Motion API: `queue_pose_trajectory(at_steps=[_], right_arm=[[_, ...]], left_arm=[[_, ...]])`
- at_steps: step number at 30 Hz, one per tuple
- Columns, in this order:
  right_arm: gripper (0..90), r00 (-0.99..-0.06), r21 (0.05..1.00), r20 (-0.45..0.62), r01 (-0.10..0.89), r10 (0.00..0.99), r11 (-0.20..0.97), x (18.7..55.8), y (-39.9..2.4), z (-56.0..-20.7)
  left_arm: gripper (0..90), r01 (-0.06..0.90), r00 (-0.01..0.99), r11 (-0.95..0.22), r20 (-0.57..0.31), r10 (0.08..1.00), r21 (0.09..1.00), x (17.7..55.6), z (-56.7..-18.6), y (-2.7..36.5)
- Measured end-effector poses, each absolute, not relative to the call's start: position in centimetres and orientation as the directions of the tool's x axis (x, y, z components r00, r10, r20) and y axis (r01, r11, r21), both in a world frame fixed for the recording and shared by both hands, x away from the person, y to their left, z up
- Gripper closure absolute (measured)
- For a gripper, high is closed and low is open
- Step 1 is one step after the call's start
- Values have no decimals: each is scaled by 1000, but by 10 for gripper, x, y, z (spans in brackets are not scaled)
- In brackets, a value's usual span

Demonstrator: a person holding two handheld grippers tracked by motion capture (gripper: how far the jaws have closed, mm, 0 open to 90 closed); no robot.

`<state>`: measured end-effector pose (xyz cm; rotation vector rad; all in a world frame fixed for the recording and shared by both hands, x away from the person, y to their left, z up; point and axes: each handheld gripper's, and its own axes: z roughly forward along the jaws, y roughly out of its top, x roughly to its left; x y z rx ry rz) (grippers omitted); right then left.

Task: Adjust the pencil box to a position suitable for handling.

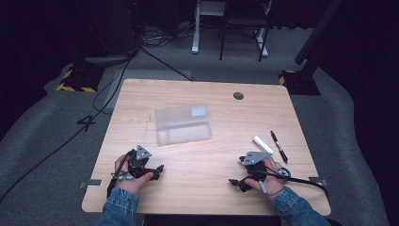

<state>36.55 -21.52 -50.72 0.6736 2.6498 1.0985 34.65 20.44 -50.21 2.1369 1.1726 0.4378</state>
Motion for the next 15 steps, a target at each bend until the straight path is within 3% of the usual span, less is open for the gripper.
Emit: queue_pose_trajectory(at_steps=[7, 15], right_arm=[[0, -871, 708, -6, 343, 491, 618, 366, -215, -507], [0, -876, 709, -6, 337, 482, 620, 366, -216, -507]], left_arm=[[284, 617, 542, -380, -23, 840, 689, 348, -489, 205], [286, 600, 573, -388, -37, 819, 700, 355, -465, 201]])
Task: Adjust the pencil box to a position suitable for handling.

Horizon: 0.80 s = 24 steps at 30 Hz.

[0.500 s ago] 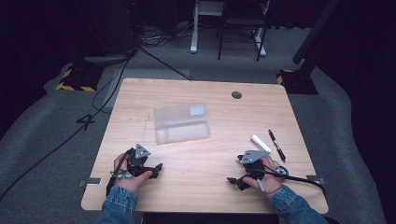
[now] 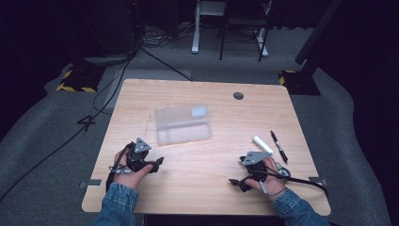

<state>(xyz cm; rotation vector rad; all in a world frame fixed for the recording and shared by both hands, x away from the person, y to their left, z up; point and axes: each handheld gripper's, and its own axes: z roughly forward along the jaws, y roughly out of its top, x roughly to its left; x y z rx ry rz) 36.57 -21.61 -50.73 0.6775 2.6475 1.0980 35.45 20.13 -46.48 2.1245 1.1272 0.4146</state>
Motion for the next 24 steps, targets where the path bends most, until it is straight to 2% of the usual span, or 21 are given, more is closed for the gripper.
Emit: queue_pose_trajectory(at_steps=[24], right_arm=[[0, -880, 709, -6, 331, 475, 623, 366, -217, -507]], left_arm=[[314, 568, 539, -322, -47, 841, 758, 401, -419, 207]])
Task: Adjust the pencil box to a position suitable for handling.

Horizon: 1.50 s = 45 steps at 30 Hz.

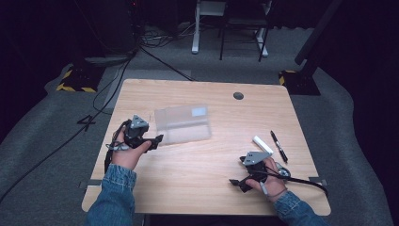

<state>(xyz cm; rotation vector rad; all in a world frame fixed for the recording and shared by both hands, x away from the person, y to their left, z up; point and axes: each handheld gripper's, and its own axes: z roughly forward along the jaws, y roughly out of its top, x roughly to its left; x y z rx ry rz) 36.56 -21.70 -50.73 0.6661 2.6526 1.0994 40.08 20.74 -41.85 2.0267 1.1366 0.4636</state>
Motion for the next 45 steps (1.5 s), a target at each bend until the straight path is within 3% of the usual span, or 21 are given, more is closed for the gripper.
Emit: queue_pose_trajectory(at_steps=[10, 20, 33, 35, 38, 40, 45], right_arm=[[0, -882, 708, -6, 328, 471, 625, 365, -217, -507], [0, -885, 709, -6, 325, 466, 626, 364, -218, -507], [0, -887, 708, -6, 323, 462, 628, 363, -219, -507], [15, -882, 710, -10, 326, 472, 624, 361, -220, -507], [163, -876, 728, -9, 324, 482, 603, 355, -223, -506], [268, -883, 732, -9, 314, 469, 605, 353, -224, -503], [277, -876, 759, -23, 298, 481, 579, 351, -229, -490]], left_arm=[[337, 588, 509, -319, -33, 860, 743, 433, -440, 206], [393, 681, 461, -297, -77, 884, 670, 444, -469, 204], [434, 677, 502, -347, -64, 862, 649, 444, -480, 196], [445, 671, 514, -357, -60, 856, 650, 444, -482, 194], [444, 659, 535, -412, -7, 845, 630, 445, -485, 191], [465, 661, 543, -408, -26, 839, 629, 445, -488, 190], [491, 640, 578, -428, -33, 816, 638, 443, -490, 186]])
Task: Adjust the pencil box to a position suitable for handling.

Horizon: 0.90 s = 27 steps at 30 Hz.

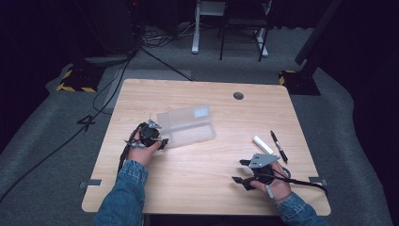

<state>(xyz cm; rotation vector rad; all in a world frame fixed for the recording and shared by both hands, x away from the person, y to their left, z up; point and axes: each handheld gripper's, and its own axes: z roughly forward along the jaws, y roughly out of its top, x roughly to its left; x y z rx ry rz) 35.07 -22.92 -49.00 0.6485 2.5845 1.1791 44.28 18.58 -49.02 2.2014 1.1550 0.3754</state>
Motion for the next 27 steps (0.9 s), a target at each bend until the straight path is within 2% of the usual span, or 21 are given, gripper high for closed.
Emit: queue_pose_trajectory(at_steps=[7, 11, 27], right_arm=[[285, -851, 822, -17, 287, 525, 491, 350, -248, -460], [285, -832, 836, -27, 285, 555, 469, 351, -259, -450], [285, -789, 840, -56, 293, 612, 456, 355, -282, -438]], left_arm=[[510, 603, 640, -486, -20, 768, 632, 434, -489, 172], [516, 586, 678, -504, -42, 734, 634, 426, -490, 159], [518, 465, 820, -620, -42, 571, 632, 390, -490, 124]])
